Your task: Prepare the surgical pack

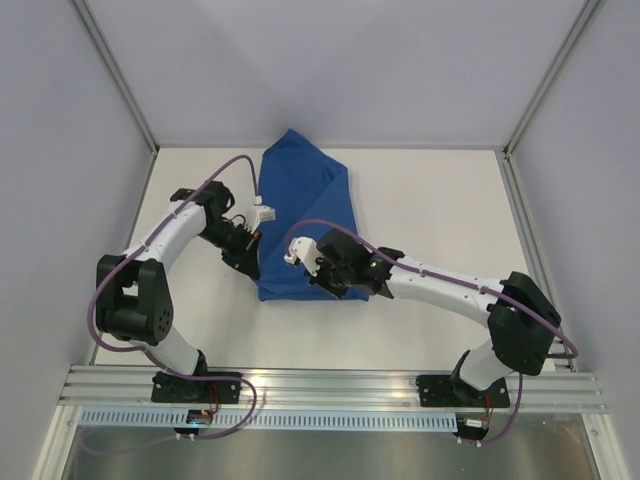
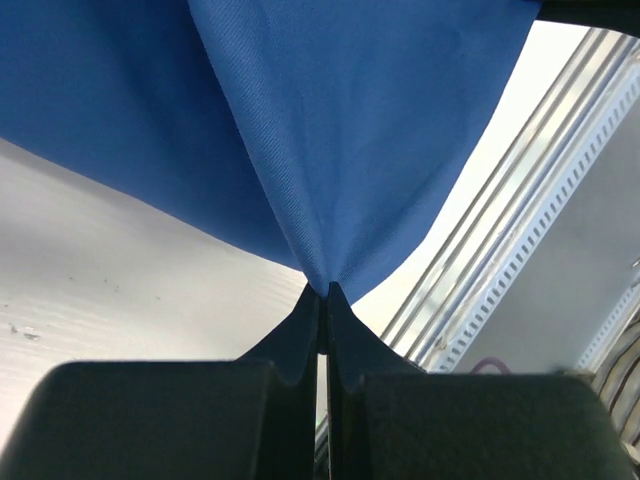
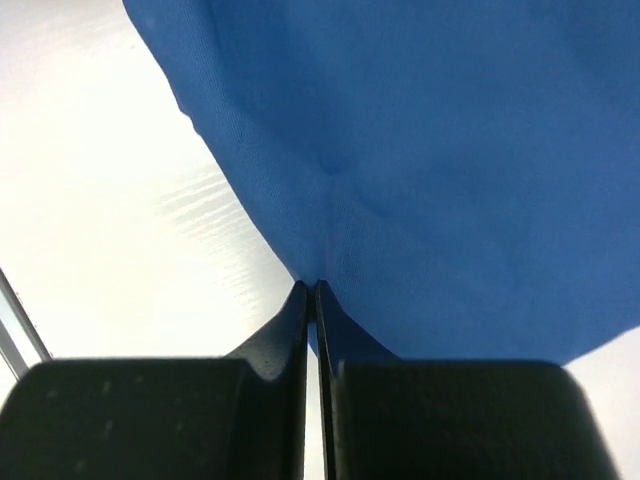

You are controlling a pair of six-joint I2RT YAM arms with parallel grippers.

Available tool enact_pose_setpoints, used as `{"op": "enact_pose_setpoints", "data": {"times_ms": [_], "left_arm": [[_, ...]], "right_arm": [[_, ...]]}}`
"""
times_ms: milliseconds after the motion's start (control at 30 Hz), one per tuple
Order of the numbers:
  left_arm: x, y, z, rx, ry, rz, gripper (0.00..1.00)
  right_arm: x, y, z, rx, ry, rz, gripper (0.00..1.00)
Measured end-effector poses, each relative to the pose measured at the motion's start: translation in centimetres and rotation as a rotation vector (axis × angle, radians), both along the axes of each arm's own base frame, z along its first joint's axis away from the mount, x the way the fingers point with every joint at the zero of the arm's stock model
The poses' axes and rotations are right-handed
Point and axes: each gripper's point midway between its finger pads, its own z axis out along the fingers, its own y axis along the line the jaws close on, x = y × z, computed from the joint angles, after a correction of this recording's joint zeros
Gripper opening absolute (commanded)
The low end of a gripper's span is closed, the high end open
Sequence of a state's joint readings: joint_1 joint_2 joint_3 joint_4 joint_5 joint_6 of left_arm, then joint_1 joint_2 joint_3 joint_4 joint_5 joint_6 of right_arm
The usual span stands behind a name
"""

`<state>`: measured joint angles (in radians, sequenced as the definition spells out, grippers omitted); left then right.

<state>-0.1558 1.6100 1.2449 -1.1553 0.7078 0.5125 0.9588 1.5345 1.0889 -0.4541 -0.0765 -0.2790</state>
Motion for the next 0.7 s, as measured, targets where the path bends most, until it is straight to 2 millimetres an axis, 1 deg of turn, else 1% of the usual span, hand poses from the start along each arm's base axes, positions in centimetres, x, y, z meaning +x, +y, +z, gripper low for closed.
{"op": "enact_pose_setpoints", "data": {"times_ms": [67,133,167,233,267,300,367,433,467,533,600,633,667,700], "left_arm": [[-0.6,0.4,-1.4,0.019,0.022,-0.001,0.00],[-0.6,0.7,-2.6,0.041,0.036,0.004,0.00],[-0.6,0.9,-3.3,0.050,0.046,0.008,0.00],[-0.3,1.3,-4.5,0.069,0.076,0.019,0.00],[-0.2,1.4,-5.0,0.076,0.090,0.023,0.00],[-0.2,1.5,-5.5,0.078,0.106,0.029,0.00],[-0.2,1.5,-5.8,0.073,0.124,0.037,0.00],[-0.1,1.6,-5.8,0.072,0.125,0.040,0.00],[-0.1,1.6,-5.8,0.072,0.124,0.040,0.01],[-0.1,1.6,-5.8,0.071,0.124,0.041,0.01],[-0.1,1.6,-5.8,0.070,0.125,0.042,0.02],[-0.1,1.6,-5.8,0.069,0.125,0.042,0.02],[-0.1,1.6,-5.9,0.068,0.125,0.042,0.02],[-0.1,1.6,-5.9,0.068,0.126,0.044,0.02]], "right_arm": [[-0.4,0.1,-1.4,-0.015,0.022,0.011,0.01],[-0.7,0.2,-2.9,-0.026,0.040,0.019,0.11],[-0.7,0.3,-3.4,-0.030,0.046,0.019,0.20],[-0.8,0.4,-4.0,-0.028,0.060,0.013,0.29],[-0.9,0.4,-4.1,-0.028,0.064,0.011,0.36],[-0.9,0.4,-4.0,-0.025,0.067,0.007,0.39],[-1.0,0.4,-3.7,-0.015,0.067,0.002,0.45],[-1.1,0.2,-2.9,0.006,0.062,-0.009,0.50],[-1.2,0.0,-2.3,0.020,0.059,-0.015,0.50],[-0.9,-0.2,-0.4,0.079,0.056,-0.036,0.50],[-0.2,-0.4,1.7,0.158,0.064,-0.079,0.42],[0.3,-0.6,2.4,0.194,0.071,-0.100,0.39],[1.1,-0.7,3.2,0.244,0.093,-0.138,0.33],[1.7,-0.8,3.7,0.285,0.115,-0.166,0.30]]}}
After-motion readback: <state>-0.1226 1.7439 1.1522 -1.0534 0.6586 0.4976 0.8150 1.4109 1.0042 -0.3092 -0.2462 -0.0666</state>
